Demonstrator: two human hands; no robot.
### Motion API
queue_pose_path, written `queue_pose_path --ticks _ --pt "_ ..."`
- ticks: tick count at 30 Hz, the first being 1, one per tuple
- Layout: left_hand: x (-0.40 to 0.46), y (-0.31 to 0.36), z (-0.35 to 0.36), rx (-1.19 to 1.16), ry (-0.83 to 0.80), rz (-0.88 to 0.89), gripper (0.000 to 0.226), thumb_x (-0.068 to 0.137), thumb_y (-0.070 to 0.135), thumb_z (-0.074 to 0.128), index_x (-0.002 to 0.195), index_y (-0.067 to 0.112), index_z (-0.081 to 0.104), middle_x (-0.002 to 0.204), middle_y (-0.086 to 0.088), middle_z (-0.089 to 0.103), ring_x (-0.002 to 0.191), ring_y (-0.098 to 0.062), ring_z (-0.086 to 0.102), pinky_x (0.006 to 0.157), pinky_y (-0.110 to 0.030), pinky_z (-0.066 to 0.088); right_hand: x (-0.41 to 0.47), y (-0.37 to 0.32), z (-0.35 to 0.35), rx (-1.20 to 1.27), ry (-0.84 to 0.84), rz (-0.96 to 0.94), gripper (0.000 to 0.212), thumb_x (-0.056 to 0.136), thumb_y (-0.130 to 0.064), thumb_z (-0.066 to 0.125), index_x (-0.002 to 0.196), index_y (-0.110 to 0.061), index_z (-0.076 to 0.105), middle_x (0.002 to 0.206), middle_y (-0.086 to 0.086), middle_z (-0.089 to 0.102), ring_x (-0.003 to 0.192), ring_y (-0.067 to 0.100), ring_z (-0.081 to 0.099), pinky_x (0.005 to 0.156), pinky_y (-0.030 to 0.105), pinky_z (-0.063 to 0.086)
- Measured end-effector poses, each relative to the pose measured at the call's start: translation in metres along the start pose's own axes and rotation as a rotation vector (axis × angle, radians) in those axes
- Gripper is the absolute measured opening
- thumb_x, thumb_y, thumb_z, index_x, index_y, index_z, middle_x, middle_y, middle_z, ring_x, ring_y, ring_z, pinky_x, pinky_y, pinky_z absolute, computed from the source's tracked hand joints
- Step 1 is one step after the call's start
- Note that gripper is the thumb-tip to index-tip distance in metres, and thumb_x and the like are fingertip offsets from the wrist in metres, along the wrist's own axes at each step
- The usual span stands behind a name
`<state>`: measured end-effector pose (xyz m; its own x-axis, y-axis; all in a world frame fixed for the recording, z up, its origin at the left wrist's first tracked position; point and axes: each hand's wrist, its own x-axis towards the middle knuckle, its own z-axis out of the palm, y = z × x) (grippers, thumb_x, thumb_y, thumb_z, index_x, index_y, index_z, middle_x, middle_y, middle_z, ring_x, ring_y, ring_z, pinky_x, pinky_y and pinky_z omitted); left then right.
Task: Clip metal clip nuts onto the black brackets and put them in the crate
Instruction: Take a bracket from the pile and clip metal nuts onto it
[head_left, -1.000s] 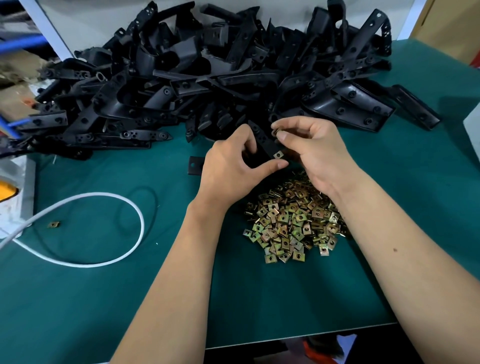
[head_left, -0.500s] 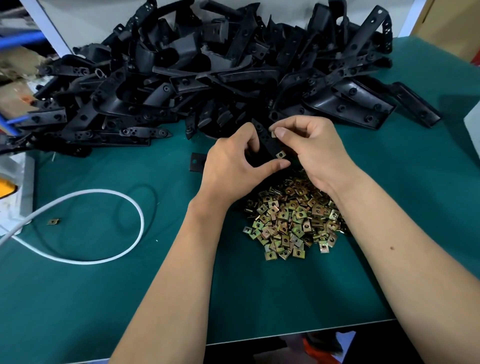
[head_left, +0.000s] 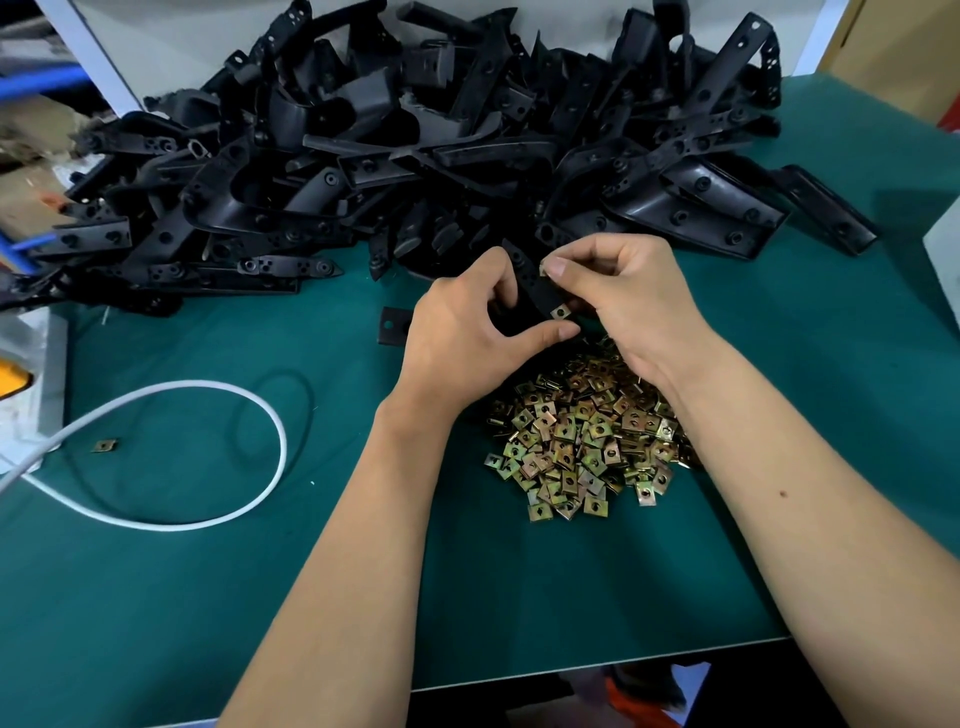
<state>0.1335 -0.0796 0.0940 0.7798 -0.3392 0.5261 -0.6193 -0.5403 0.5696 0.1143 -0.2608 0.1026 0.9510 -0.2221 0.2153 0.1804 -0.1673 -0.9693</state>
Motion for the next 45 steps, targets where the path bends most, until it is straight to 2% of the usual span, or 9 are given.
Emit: queue_pose_path --ticks 4,8,16,22,26,31,36,39,45 --pt "0.000 0.001 0.000 0.016 -0.010 -0.004 0.060 0.072 0.070 0.079 0.081 0.021 0.047 0.064 0.012 0.046 0.061 -0.011 0.045 0.054 -0.019 0.031 0.001 -0.001 -0.005 -0.046 -0.032 -0.005 0.010 0.090 -0.014 0.078 0.086 -0.022 0.081 0.083 0.001 0.078 0.078 0.009 0.067 0.073 0.029 0.055" --pt "0.000 0.002 -0.001 0.013 -0.021 0.004 0.061 0.071 0.069 0.080 0.082 0.020 0.047 0.064 0.011 0.047 0.061 -0.013 0.045 0.053 -0.022 0.034 0.002 -0.003 -0.009 -0.165 -0.042 -0.073 0.009 0.089 -0.018 0.079 0.086 -0.027 0.081 0.080 -0.007 0.077 0.073 0.001 0.067 0.072 0.024 0.053" --pt "0.001 0.006 0.002 0.084 -0.030 0.009 0.061 0.071 0.070 0.078 0.082 0.021 0.045 0.064 0.008 0.049 0.058 -0.015 0.048 0.053 -0.028 0.037 0.001 -0.008 -0.010 -0.326 -0.030 -0.170 0.008 0.090 -0.019 0.077 0.087 -0.026 0.080 0.080 -0.014 0.076 0.077 0.002 0.071 0.075 0.021 0.054" --pt "0.003 0.008 0.002 0.111 -0.052 0.048 0.060 0.072 0.071 0.075 0.082 0.022 0.043 0.064 0.007 0.051 0.058 -0.010 0.048 0.059 -0.025 0.030 0.002 -0.006 -0.014 -0.245 -0.073 -0.127 0.008 0.089 -0.016 0.078 0.086 -0.024 0.080 0.073 -0.011 0.074 0.068 -0.002 0.064 0.071 0.022 0.050" --pt "0.004 0.010 0.001 0.108 -0.069 0.077 0.058 0.071 0.069 0.077 0.082 0.023 0.042 0.064 0.009 0.050 0.059 -0.005 0.046 0.065 -0.030 0.031 0.003 -0.008 -0.020 -0.227 -0.123 -0.111 0.004 0.089 -0.017 0.080 0.088 -0.020 0.080 0.077 0.007 0.075 0.068 0.010 0.061 0.070 0.034 0.052" --pt "0.007 0.012 0.000 0.114 -0.088 0.097 0.059 0.071 0.063 0.081 0.081 0.022 0.040 0.059 0.011 0.042 0.054 -0.001 0.039 0.065 -0.031 0.029 0.002 -0.007 -0.020 -0.254 -0.104 -0.164 0.005 0.089 -0.015 0.080 0.089 -0.019 0.080 0.073 -0.013 0.074 0.068 -0.002 0.063 0.071 0.021 0.050" --pt "0.006 0.014 -0.001 0.118 -0.104 0.109 0.060 0.070 0.061 0.083 0.081 0.021 0.040 0.060 0.010 0.043 0.054 -0.002 0.038 0.060 -0.022 0.026 0.003 -0.009 -0.023 -0.281 -0.143 -0.164 0.003 0.089 -0.012 0.079 0.091 -0.015 0.080 0.082 -0.004 0.076 0.074 0.003 0.065 0.075 0.026 0.052" --pt "0.007 0.014 -0.002 0.118 -0.115 0.122 0.060 0.070 0.061 0.084 0.081 0.021 0.040 0.061 0.012 0.043 0.056 0.000 0.038 0.062 -0.028 0.025 0.005 -0.010 -0.023 -0.233 -0.178 -0.115 0.004 0.090 -0.010 0.079 0.090 -0.014 0.079 0.085 0.010 0.076 0.074 0.014 0.065 0.072 0.034 0.054" --pt "0.006 0.013 -0.001 0.103 -0.093 0.117 0.059 0.072 0.061 0.083 0.083 0.018 0.045 0.068 0.006 0.052 0.064 -0.013 0.048 0.067 -0.030 0.032 0.001 -0.002 -0.012 -0.006 -0.077 0.070 0.004 0.090 -0.015 0.079 0.093 -0.013 0.080 0.084 0.004 0.077 0.076 0.009 0.067 0.067 0.024 0.053"
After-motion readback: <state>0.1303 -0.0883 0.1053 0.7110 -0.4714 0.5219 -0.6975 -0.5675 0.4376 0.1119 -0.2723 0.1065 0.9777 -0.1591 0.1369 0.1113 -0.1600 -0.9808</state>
